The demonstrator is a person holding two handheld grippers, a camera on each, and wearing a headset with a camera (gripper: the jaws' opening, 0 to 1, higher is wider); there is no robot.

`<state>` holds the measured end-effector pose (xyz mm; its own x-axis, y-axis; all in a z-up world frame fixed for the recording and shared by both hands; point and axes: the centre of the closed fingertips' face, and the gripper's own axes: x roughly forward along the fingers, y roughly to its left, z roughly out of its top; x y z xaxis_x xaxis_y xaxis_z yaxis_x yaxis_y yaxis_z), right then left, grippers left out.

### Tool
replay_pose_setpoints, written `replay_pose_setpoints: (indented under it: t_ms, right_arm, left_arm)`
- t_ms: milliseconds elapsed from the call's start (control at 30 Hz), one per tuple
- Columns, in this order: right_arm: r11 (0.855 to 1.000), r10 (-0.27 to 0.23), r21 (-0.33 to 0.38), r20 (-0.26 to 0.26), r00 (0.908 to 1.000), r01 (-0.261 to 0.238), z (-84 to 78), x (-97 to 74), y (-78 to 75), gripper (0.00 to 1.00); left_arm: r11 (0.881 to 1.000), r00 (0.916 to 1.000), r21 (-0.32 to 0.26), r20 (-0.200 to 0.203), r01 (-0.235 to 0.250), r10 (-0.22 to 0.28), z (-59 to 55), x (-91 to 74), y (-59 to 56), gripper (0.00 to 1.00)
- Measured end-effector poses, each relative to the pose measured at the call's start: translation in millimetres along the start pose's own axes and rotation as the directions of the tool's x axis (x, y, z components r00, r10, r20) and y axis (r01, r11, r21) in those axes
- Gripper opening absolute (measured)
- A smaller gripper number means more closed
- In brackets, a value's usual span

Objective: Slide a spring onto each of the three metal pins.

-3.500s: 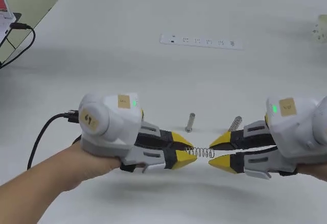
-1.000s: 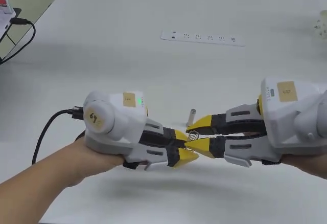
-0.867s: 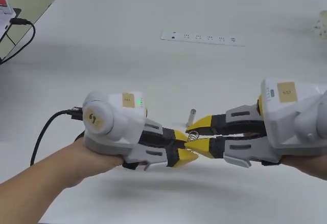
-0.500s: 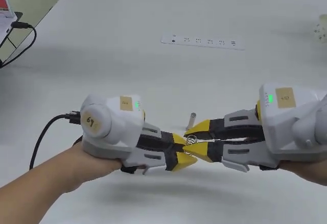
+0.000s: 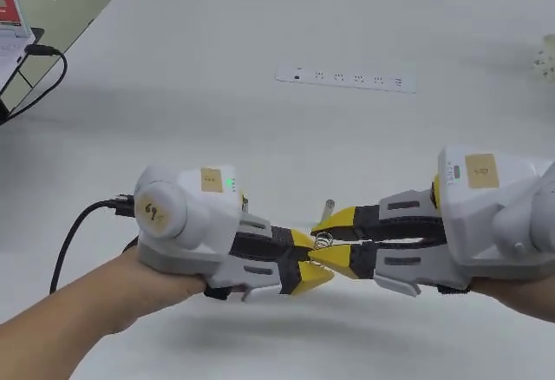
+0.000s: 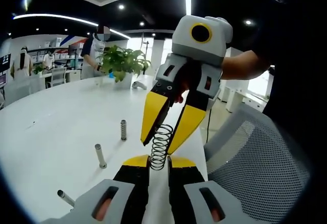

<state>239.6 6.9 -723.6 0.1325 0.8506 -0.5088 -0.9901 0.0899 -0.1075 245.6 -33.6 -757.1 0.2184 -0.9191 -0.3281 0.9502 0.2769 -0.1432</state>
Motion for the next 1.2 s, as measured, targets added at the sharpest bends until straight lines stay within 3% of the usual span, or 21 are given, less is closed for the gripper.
replay_pose_setpoints:
  t_ms: [567,967,1100,1200]
  right_arm:
    - [1.000,-0.020,-0.014,-0.011,0.9997,0.020,-1.2,-1.5,-4.3,0.08]
    - [0.999,-0.031,-0.024,-0.017,0.9994,0.030,-2.7,-1.3,-5.5,0.08]
    - [0.999,-0.033,-0.024,-0.018,0.9993,0.032,-3.4,-1.4,-5.5,0.08]
    - [0.999,-0.035,-0.026,-0.020,0.9992,0.034,-4.3,-1.2,-5.9,0.08]
  left_arm:
    - [0.999,0.9987,-0.002,-0.021,-0.047,0.046,-6.7,-9.0,9.0,0.14]
    - [0.995,0.9943,0.003,-0.040,-0.099,0.099,-14.8,-28.8,16.9,0.30]
    - [0.991,0.9901,0.010,-0.038,-0.135,0.135,-16.9,-36.5,21.9,0.41]
    - [0.989,0.9885,-0.002,-0.034,-0.147,0.147,-18.0,-42.3,25.4,0.41]
